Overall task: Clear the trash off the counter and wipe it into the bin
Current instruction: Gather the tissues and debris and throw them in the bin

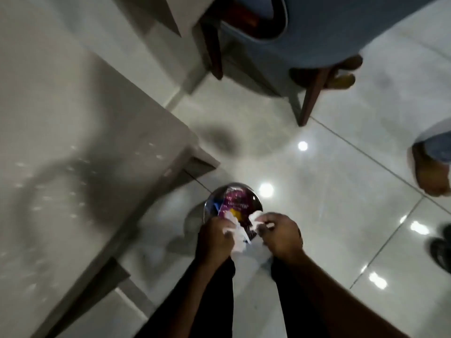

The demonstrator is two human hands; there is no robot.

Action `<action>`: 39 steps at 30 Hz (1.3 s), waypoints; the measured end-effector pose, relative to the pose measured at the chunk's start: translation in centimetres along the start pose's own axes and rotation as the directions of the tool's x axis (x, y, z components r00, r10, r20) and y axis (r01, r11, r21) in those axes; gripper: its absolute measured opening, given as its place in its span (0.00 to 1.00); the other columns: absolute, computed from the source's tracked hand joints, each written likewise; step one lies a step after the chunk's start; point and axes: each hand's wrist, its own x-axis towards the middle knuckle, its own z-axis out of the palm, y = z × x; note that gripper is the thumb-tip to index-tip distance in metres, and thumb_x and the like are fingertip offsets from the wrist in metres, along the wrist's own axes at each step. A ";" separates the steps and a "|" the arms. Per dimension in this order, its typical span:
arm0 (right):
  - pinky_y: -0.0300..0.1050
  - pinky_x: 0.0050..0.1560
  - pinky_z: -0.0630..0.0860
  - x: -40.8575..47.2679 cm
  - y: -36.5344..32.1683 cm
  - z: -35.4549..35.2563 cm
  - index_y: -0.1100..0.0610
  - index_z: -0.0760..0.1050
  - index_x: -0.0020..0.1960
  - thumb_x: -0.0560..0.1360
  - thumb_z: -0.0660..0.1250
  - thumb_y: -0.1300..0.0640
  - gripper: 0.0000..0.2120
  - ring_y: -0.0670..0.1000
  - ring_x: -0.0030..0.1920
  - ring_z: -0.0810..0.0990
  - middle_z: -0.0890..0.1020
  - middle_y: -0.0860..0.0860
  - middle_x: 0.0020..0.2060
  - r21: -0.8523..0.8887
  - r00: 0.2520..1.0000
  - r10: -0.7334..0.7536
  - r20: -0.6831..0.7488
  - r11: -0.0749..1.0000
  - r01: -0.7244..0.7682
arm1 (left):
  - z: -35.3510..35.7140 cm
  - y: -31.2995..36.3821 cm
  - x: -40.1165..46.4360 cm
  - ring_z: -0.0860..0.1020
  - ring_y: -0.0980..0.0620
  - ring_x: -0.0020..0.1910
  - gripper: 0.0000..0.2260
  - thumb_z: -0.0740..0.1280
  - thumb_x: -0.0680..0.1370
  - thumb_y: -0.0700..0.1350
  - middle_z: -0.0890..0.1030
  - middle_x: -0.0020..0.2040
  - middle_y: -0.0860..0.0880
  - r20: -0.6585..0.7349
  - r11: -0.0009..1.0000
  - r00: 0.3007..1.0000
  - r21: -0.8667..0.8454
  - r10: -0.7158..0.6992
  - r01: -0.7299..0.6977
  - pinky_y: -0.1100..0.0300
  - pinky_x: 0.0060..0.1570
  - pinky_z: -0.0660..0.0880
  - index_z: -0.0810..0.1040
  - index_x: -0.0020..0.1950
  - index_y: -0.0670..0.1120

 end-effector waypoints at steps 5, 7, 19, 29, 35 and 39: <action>0.40 0.50 0.76 5.3 2.2 5.1 0.55 0.84 0.46 0.70 0.69 0.63 0.08 0.56 0.47 0.84 0.87 0.55 0.45 -0.179 0.998 -0.043 0.043 0.983 0.050 | 5.2 -4.1 7.1 0.81 0.42 0.56 0.11 0.67 0.75 0.40 0.84 0.57 0.44 -0.068 0.993 0.992 0.047 -0.103 0.106 0.55 0.57 0.79 0.86 0.54 0.47; 0.42 0.47 0.77 6.7 2.7 6.9 0.55 0.83 0.49 0.71 0.68 0.63 0.10 0.57 0.48 0.84 0.86 0.56 0.47 -0.236 0.998 -0.005 0.067 0.972 0.021 | 6.6 -5.2 8.9 0.80 0.41 0.58 0.11 0.68 0.76 0.41 0.83 0.60 0.43 -0.062 0.990 0.988 0.013 -0.142 0.143 0.57 0.59 0.77 0.85 0.56 0.45; 0.37 0.45 0.78 5.4 1.9 3.9 0.54 0.81 0.51 0.70 0.65 0.58 0.11 0.52 0.42 0.82 0.86 0.52 0.44 0.009 0.996 0.083 -0.041 0.997 -0.083 | 3.5 0.1 7.3 0.79 0.40 0.60 0.15 0.64 0.78 0.45 0.83 0.61 0.41 -0.098 0.993 0.994 0.113 0.046 -0.035 0.51 0.60 0.76 0.80 0.64 0.48; 0.59 0.46 0.82 -7.5 -12.2 -9.6 0.49 0.80 0.45 0.73 0.68 0.60 0.07 0.54 0.37 0.85 0.85 0.55 0.36 0.301 0.925 -0.105 -0.366 0.927 0.224 | -9.8 13.1 -8.6 0.82 0.39 0.53 0.14 0.64 0.80 0.41 0.84 0.54 0.38 -0.358 0.855 0.786 0.079 0.504 -0.513 0.50 0.53 0.79 0.80 0.63 0.38; 0.55 0.45 0.83 -15.4 -24.2 -12.4 0.53 0.81 0.49 0.74 0.69 0.59 0.05 0.53 0.38 0.84 0.84 0.52 0.36 0.167 0.841 -0.385 -0.381 0.866 0.472 | -21.7 14.7 -16.0 0.83 0.44 0.42 0.08 0.68 0.77 0.40 0.85 0.43 0.43 -0.622 0.754 0.514 0.200 0.591 -0.625 0.54 0.42 0.79 0.84 0.52 0.40; 0.25 0.43 0.72 -17.5 -32.2 -8.6 0.55 0.82 0.50 0.72 0.71 0.59 0.07 0.47 0.38 0.81 0.85 0.50 0.39 -0.091 0.687 -0.651 -0.324 0.744 0.662 | -30.7 9.4 -15.6 0.83 0.39 0.41 0.08 0.65 0.76 0.42 0.85 0.43 0.42 -0.780 0.887 0.456 0.266 0.428 -0.377 0.51 0.41 0.79 0.84 0.47 0.43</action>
